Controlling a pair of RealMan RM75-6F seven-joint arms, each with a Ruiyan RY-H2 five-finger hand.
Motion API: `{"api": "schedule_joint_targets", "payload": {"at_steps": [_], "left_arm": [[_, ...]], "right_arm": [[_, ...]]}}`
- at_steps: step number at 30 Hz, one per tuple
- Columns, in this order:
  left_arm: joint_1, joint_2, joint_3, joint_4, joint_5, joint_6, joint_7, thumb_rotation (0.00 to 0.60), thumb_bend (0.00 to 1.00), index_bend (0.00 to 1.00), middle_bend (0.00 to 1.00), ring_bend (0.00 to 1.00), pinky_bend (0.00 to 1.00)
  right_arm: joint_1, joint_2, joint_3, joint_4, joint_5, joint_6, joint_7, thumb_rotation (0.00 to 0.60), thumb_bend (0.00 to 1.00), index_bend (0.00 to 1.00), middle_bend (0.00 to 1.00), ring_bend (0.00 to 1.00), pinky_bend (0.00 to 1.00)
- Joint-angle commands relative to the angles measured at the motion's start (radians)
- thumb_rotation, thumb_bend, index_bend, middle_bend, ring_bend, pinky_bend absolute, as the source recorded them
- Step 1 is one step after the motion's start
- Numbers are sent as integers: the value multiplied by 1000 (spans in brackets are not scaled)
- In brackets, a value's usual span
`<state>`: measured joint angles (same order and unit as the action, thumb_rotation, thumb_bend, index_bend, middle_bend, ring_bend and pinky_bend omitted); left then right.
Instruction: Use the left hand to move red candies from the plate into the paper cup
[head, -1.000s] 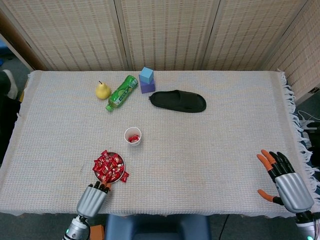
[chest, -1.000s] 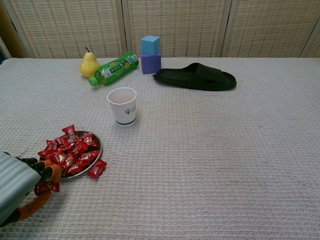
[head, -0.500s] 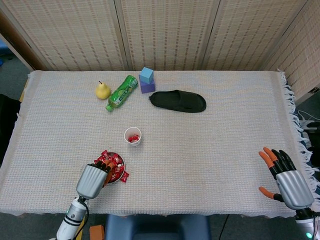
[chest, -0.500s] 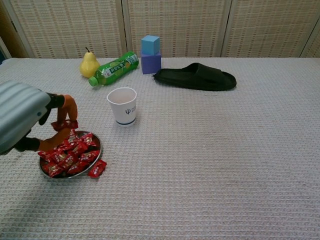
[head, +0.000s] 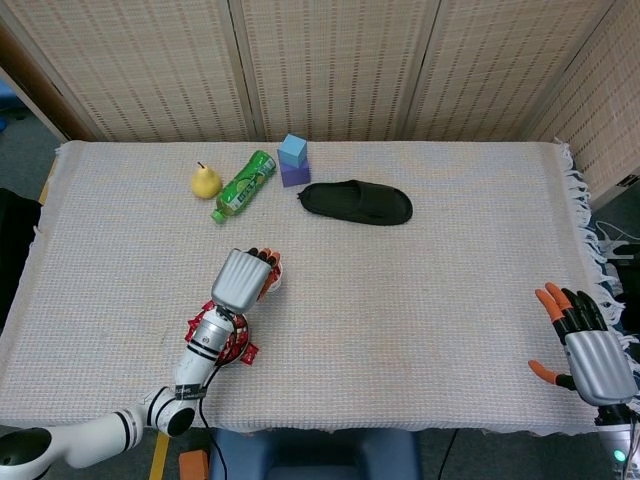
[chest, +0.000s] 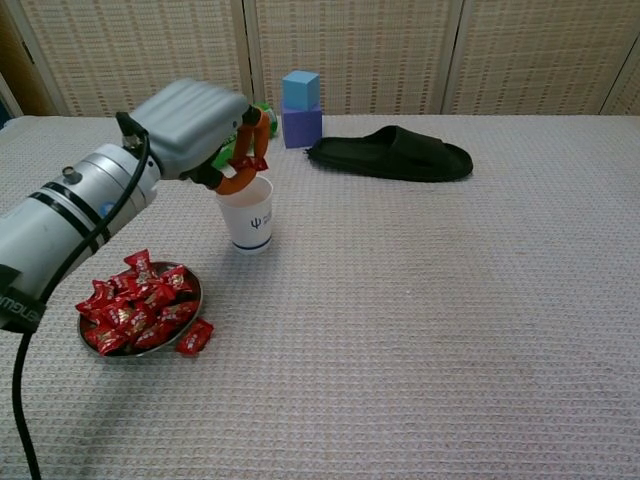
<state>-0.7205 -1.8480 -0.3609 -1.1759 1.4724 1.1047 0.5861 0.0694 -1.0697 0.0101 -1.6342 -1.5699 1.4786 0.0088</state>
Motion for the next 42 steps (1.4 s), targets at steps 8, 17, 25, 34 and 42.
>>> {"api": "schedule_joint_targets", "payload": {"at_steps": [8,17,25,34,42], "left_arm": [[-52,-49,28,124,-52,-5,-9,600,418,425,514,629,962],[-24,19,77,11,-85,10,58,600,419,295,397,627,962],[69,137,197,-247,-2,128,67,600,417,252,383,627,966],[295,259,507,-394,151,288,67,600,421,227,343,663,988],[385,183,579,-240,239,319,183,600,417,191,250,712,1000]], "right_arm": [[-4,3,2,2,-1,5,7,600,44,0,0,0,0],[-9,1,-4,0,-16,15,4,600,44,0,0,0,0],[-12,9,-13,2,-44,26,24,600,44,0,0,0,0],[-23,20,-47,13,-129,63,56,600,44,0,0,0,0],[-30,23,-71,23,-192,95,68,600,44,0,0,0,0]]}}
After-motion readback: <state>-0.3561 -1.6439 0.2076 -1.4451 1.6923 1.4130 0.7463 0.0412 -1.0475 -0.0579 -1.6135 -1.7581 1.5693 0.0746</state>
